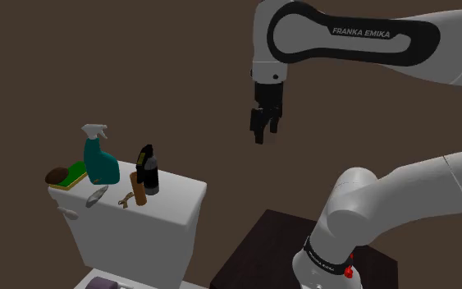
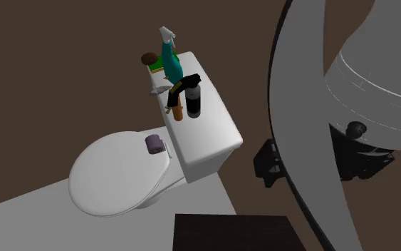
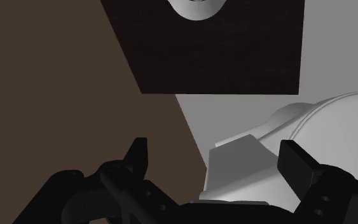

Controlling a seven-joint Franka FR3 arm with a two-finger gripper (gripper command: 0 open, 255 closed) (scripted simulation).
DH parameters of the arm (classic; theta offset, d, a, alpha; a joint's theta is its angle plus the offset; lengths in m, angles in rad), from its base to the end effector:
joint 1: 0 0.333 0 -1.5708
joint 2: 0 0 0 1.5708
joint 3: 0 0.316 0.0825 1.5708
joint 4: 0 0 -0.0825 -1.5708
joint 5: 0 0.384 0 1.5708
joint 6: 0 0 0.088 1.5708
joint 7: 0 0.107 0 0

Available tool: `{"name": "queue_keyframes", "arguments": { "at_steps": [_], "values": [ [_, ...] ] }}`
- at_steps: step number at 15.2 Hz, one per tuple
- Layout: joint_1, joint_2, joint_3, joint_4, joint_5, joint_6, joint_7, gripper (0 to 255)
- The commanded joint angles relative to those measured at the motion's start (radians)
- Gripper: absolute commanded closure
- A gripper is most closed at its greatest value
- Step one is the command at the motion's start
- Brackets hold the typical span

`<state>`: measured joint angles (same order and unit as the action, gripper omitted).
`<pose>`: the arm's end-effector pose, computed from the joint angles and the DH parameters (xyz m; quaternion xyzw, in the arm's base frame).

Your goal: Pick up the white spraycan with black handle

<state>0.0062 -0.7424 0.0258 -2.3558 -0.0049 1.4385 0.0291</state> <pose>0.3022 0.0111 0.5669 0.9961 -0.0028 -0.0871 0.0135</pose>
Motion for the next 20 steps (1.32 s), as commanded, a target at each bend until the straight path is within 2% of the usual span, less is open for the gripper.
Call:
{"name": "queue_keyframes", "arguments": {
  "at_steps": [1,11,20],
  "values": [
    [0.000,0.000,0.000,0.000,0.000,0.000,0.000,0],
    [0.024,0.358,0.057,0.179,0.103,0.179,0.099,0],
    [0.045,0.693,0.092,0.445,0.157,0.257,0.173,0]
  ]
}}
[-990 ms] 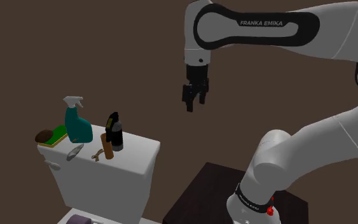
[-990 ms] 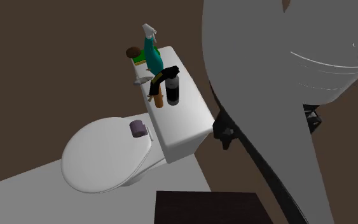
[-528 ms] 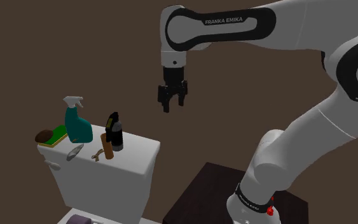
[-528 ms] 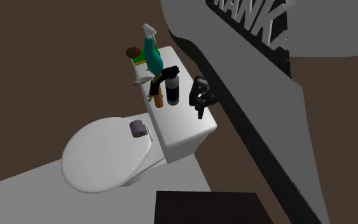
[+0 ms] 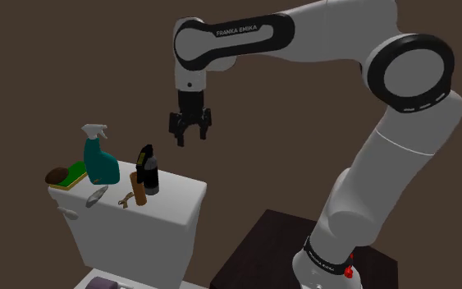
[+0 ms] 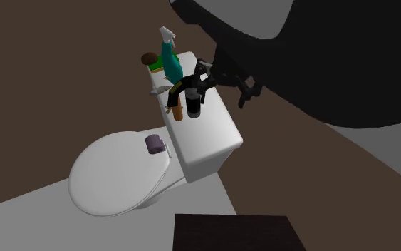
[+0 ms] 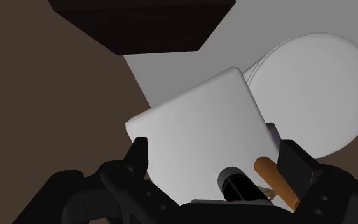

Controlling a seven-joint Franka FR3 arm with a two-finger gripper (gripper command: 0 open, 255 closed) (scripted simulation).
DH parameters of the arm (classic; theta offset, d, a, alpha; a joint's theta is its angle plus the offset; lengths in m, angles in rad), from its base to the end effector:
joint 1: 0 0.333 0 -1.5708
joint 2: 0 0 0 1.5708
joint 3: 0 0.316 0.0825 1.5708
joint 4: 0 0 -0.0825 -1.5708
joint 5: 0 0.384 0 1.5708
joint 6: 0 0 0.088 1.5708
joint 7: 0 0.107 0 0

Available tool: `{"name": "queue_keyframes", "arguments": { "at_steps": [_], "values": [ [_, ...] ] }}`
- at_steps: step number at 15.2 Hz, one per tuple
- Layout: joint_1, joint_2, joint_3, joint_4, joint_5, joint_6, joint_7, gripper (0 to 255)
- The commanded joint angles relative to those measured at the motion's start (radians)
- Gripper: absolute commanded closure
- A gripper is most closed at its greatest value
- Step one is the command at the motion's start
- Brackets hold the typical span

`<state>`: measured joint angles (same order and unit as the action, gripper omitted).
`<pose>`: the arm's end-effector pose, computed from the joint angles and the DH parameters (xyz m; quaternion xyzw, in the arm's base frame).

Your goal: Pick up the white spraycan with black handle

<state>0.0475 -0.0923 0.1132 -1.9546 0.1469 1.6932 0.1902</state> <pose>0.5046 0.0975 0.5042 -0.9937 0.0304 0.0948 0.0509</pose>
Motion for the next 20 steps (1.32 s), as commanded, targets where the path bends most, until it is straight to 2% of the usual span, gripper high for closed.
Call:
{"name": "queue_keyframes", "arguments": {
  "at_steps": [1,6,11,20],
  "values": [
    [0.006,0.081,0.008,0.080,0.010,0.005,0.020,0],
    [0.021,0.277,0.020,0.286,0.025,0.004,0.060,0],
    [0.041,0.493,0.029,0.549,0.034,-0.035,0.104,0],
    [0.042,0.507,0.028,0.468,0.036,0.059,0.086,0]
  ]
}}
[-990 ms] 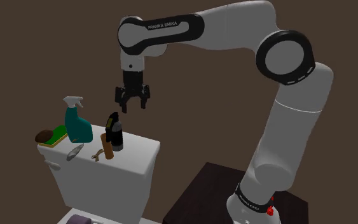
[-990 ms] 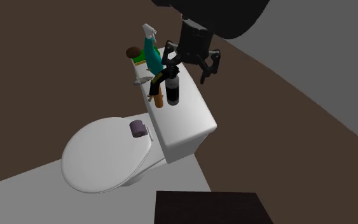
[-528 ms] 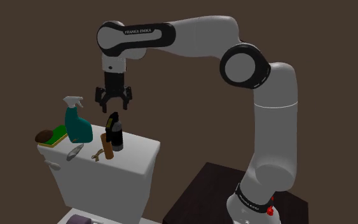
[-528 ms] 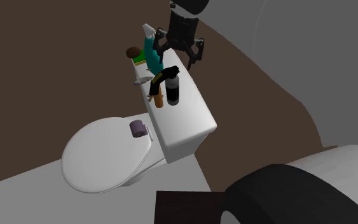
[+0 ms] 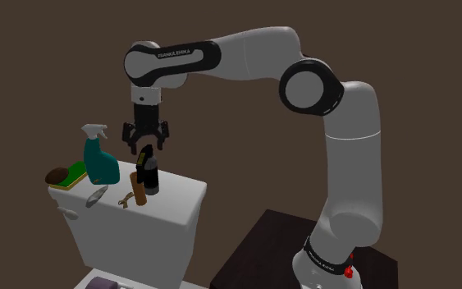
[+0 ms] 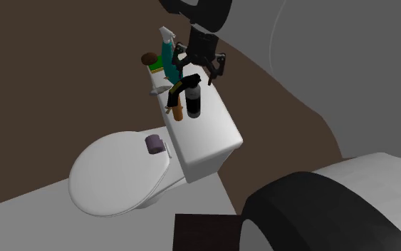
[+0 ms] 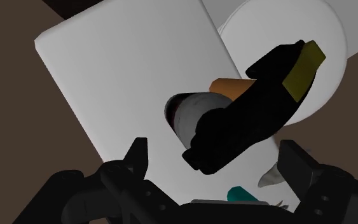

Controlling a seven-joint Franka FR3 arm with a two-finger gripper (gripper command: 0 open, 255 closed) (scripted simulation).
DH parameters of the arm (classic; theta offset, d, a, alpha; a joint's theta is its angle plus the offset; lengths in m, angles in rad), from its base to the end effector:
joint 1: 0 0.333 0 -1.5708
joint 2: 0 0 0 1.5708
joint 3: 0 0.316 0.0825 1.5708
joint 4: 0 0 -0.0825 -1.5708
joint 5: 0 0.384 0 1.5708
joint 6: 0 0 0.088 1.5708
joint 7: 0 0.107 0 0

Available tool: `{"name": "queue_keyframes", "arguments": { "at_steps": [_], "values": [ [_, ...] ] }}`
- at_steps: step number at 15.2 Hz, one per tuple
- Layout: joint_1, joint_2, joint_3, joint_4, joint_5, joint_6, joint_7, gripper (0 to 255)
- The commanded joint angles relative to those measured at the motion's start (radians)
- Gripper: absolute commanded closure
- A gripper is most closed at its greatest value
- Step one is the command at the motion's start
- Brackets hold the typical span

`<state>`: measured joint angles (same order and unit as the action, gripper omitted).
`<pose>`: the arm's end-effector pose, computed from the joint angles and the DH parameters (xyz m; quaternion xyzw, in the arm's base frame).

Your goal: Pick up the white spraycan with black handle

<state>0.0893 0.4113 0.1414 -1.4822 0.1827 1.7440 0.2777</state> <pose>0.6453 0.1548 0.4318 -0.9893 0.0492 0.0995 0.0949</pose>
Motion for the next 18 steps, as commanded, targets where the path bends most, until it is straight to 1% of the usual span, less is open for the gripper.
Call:
{"name": "queue_keyframes", "arguments": {
  "at_steps": [1,2,11,18],
  "values": [
    [0.000,0.003,0.000,-0.004,0.000,0.008,-0.001,0],
    [0.001,0.005,0.000,-0.003,0.000,0.008,-0.001,255],
    [0.000,0.003,0.000,-0.004,0.000,0.008,-0.001,255],
    [0.000,-0.007,0.001,0.074,-0.001,-0.079,0.015,255]
  ]
}}
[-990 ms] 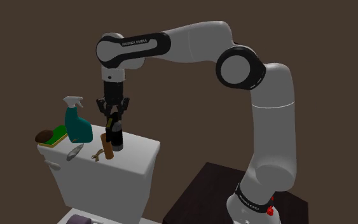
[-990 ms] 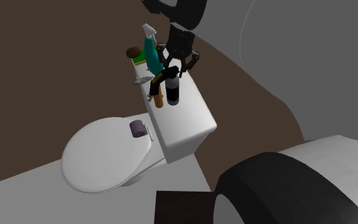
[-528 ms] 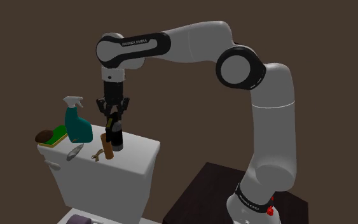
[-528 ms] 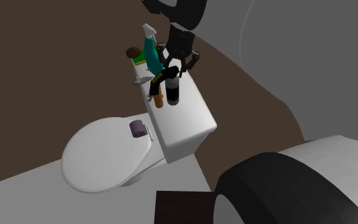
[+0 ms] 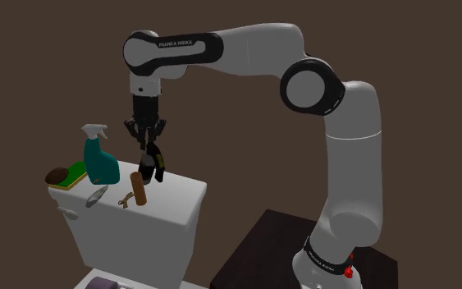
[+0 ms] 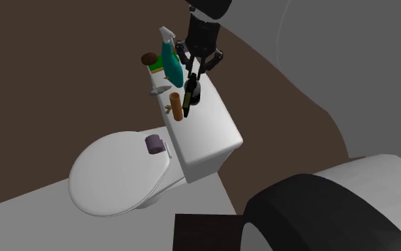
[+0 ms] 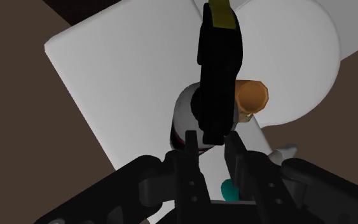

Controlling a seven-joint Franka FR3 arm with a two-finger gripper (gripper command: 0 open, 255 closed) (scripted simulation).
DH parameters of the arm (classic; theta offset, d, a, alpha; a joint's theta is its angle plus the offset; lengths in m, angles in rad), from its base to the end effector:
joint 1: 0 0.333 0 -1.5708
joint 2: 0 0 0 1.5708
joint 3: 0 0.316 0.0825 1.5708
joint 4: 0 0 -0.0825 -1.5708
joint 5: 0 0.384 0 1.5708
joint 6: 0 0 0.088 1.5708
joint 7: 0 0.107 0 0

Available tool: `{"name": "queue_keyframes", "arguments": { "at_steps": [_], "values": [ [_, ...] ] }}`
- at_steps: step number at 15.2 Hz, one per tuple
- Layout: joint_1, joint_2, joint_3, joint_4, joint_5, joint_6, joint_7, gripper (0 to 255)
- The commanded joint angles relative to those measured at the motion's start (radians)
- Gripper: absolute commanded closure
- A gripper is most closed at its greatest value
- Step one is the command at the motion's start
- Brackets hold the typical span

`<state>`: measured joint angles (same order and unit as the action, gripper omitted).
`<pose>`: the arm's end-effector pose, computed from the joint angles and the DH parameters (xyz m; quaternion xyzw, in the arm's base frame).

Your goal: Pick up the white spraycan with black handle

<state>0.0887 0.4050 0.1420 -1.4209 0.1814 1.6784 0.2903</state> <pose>0.6458 0.1547 0.4598 -0.9893 0.0493 0.0991 0.0949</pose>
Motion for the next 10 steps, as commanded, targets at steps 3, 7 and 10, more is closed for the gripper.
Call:
{"name": "queue_keyframes", "arguments": {
  "at_steps": [3,7,10],
  "values": [
    [0.000,-0.001,0.001,0.052,-0.001,-0.052,0.010,255],
    [0.000,0.002,0.002,0.111,-0.002,-0.106,0.021,255],
    [0.000,0.004,0.002,0.129,-0.002,-0.122,0.024,255]
  ]
}}
